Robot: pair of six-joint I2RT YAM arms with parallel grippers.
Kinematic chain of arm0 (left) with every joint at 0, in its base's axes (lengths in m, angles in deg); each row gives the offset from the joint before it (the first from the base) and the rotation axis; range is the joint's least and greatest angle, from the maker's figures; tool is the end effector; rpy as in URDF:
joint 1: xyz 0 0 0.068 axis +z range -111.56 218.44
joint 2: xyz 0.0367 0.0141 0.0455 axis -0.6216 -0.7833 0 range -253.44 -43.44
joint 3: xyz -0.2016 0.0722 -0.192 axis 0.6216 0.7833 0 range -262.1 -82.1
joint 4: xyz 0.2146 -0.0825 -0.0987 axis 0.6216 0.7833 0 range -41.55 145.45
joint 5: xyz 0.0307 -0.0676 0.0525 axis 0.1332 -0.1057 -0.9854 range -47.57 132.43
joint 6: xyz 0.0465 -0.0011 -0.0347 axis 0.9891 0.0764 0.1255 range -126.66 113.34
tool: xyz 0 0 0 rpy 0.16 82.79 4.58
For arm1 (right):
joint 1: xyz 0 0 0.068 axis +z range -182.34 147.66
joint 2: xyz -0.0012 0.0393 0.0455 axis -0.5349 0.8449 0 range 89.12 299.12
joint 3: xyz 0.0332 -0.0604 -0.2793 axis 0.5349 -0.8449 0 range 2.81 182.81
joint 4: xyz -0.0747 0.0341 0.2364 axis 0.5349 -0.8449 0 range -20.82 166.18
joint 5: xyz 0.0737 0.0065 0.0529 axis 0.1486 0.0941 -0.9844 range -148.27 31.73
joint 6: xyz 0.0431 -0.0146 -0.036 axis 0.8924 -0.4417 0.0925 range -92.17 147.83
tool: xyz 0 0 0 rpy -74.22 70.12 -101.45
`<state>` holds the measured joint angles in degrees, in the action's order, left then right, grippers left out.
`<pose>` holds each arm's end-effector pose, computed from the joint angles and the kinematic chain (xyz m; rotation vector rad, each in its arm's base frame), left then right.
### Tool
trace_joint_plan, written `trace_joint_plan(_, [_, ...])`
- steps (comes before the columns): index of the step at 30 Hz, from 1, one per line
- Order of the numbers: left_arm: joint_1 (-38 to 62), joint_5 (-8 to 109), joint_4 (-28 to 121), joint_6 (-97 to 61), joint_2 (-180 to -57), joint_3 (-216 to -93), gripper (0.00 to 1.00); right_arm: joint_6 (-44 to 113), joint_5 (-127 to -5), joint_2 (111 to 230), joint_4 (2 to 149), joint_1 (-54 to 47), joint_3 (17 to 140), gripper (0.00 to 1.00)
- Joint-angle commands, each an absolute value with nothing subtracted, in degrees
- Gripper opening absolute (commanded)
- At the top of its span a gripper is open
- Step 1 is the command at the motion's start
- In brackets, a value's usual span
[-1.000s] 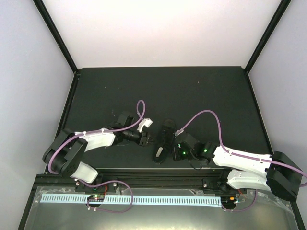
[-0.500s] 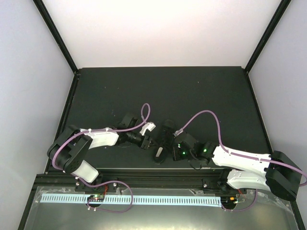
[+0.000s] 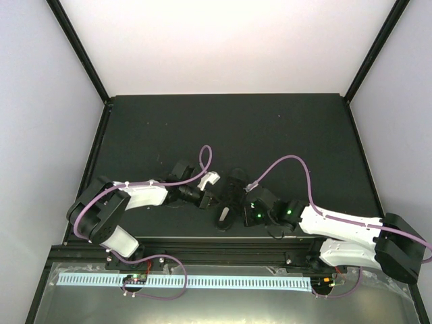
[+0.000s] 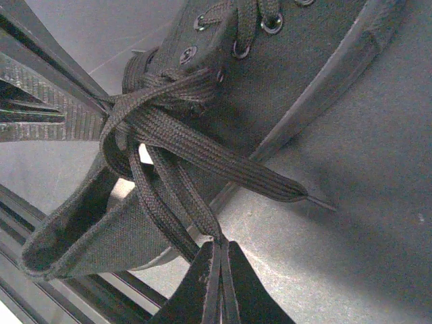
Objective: Tie the shoes
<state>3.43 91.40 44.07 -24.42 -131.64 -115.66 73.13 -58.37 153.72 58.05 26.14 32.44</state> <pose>0.1948 -0.1747 0.1594 0.7892 2.4335 -1.4352 0.1020 0.1661 0.1890 -0.3058 2.6416 0.6996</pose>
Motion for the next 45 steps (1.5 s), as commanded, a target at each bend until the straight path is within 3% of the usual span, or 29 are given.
trace_joint_plan(1, [3.5,89.4,42.2,-25.0,-129.7,-116.0,0.02,73.4,-54.7,150.6,55.8,26.0,32.9,0.02])
trace_joint_plan(10, [6.1,86.8,42.3,-27.9,-128.3,-114.3,0.02,73.5,-49.9,149.5,48.2,23.6,34.9,0.02])
trace_joint_plan(24, [12.0,87.5,43.2,-27.0,-130.4,-114.0,0.02,72.7,-51.9,147.4,48.3,19.8,33.0,0.02])
trace_joint_plan(35, [11.3,93.5,43.1,-23.5,-131.7,-115.6,0.05,64.0,-69.9,150.6,60.5,19.9,29.7,0.03])
trace_joint_plan(38, [10.7,93.6,43.3,-23.2,-131.9,-116.0,0.05,65.8,-67.6,152.1,59.2,19.8,30.0,0.19])
trace_joint_plan(42, [10.6,93.6,42.8,-23.3,-132.0,-115.9,0.05,67.2,-69.0,146.5,59.7,16.1,27.7,0.62])
trace_joint_plan(45, [10.5,93.7,42.8,-23.4,-132.2,-116.1,0.05,67.6,-73.3,140.8,61.5,11.2,25.2,0.74])
